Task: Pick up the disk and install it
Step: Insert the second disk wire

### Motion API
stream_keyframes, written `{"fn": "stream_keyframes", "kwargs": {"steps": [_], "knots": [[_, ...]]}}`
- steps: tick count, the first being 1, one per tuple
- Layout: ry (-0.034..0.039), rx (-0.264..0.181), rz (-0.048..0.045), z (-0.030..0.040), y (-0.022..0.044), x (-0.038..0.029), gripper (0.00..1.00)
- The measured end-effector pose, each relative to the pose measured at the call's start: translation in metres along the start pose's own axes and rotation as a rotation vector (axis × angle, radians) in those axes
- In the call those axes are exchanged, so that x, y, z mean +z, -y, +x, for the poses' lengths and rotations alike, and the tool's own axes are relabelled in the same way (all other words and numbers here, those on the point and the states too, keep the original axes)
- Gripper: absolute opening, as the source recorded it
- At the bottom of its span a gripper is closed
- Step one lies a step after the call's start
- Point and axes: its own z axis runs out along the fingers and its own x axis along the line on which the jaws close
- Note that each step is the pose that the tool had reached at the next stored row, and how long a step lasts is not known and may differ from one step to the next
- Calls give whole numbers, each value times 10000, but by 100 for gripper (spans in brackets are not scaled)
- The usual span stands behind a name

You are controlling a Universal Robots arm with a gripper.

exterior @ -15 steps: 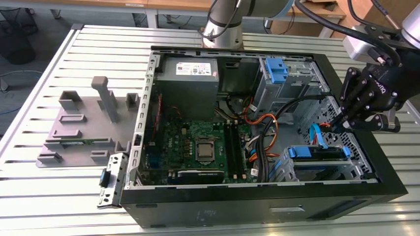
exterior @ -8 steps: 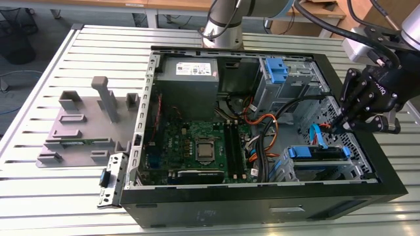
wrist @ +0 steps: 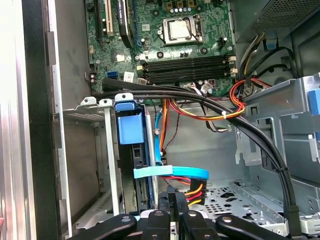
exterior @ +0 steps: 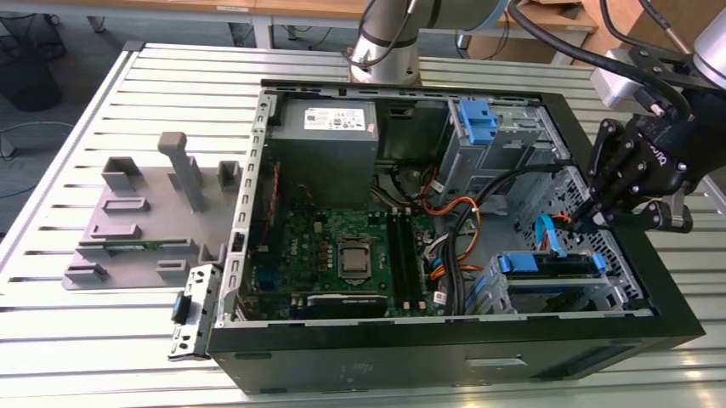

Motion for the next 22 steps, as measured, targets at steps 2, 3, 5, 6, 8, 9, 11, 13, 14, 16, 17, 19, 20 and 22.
{"fn": "stream_keyframes", "kwargs": {"steps": [2, 3, 5, 6, 8, 9, 11, 13, 14, 16, 17, 19, 20, 22], "knots": [[-1, 0, 1, 5, -1, 0, 16], [1, 0, 3, 10, -1, 1, 16], [1, -1, 6, 15, -2, 1, 16], [0, -1, 6, 15, -2, 0, 16], [1, -1, 7, 33, -1, 1, 16], [0, -1, 8, 33, -1, 1, 16], [1, -1, 8, 33, 0, 1, 16], [1, -2, 7, 34, -1, 1, 16], [1, -1, 8, 34, -2, 1, 16], [2, -4, 17, 40, -2, 1, 16], [3, -10, 25, 43, -2, 2, 16], [3, -42, 48, 59, -2, 4, 16], [4, -63, 63, 71, -3, 7, 16], [4, -104, 94, 92, -8, 11, 16]]}}
